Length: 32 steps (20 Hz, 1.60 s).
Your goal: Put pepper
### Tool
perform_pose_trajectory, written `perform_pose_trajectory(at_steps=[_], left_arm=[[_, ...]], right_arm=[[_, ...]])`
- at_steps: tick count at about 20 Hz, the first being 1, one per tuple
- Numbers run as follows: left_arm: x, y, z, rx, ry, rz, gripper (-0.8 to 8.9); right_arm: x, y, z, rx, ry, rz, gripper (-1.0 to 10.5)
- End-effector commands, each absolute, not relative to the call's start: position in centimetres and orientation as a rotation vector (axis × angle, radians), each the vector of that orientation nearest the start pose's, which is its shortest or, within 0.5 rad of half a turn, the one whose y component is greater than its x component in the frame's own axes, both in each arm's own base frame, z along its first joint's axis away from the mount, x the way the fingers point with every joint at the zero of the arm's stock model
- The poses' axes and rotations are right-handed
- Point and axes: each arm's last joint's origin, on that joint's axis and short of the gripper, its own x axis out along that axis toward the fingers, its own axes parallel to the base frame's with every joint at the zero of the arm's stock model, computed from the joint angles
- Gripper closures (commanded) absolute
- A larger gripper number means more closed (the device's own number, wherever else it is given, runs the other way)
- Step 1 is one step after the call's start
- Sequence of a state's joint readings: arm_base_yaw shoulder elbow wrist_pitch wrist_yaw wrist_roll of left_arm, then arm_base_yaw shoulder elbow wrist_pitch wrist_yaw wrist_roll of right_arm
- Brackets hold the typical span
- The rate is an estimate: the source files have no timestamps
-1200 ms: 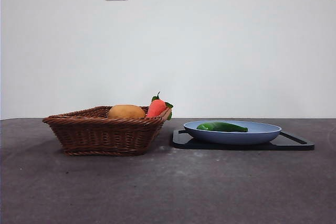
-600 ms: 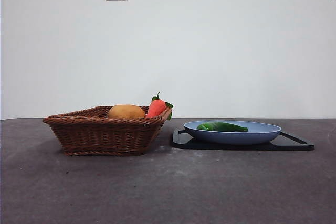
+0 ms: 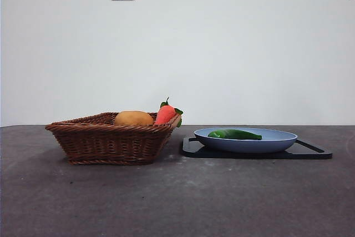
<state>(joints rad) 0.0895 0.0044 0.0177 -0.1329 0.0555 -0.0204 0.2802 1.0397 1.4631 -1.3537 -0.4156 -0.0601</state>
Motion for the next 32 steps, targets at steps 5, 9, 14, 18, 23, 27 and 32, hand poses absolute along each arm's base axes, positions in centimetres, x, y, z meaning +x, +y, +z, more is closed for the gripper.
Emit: perform_pose_trajectory(at_steps=[5, 9, 14, 18, 23, 27, 32], left_arm=[[9.6, 0.7, 14.9, -0.046, 0.166, 0.038, 8.06], [9.6, 0.7, 14.9, -0.046, 0.165, 0.04, 8.05], [9.6, 0.7, 14.9, -0.046, 0.165, 0.04, 8.06], [9.6, 0.7, 14.9, -0.046, 0.165, 0.04, 8.06], [9.6, 0.7, 14.9, -0.046, 0.165, 0.04, 8.05], [9.6, 0.7, 14.9, -0.046, 0.165, 0.04, 8.06], [9.6, 0.7, 14.9, -0.046, 0.165, 0.04, 8.06]], right_arm=[[13.3, 5.1, 41.4, 0.008, 0.925, 0.672, 9.4], [13.3, 5.1, 41.4, 0.008, 0.925, 0.672, 9.4], [13.3, 5.1, 41.4, 0.008, 0.925, 0.672, 9.4], [13.3, 5.1, 41.4, 0.008, 0.925, 0.672, 9.4], [13.1, 4.9, 41.5, 0.007, 0.918, 0.669, 9.4], [11.3, 3.8, 43.0, -0.134, 0.663, 0.693, 9.4], [8.7, 2.1, 42.4, -0.11, 0.273, 0.549, 9.4]])
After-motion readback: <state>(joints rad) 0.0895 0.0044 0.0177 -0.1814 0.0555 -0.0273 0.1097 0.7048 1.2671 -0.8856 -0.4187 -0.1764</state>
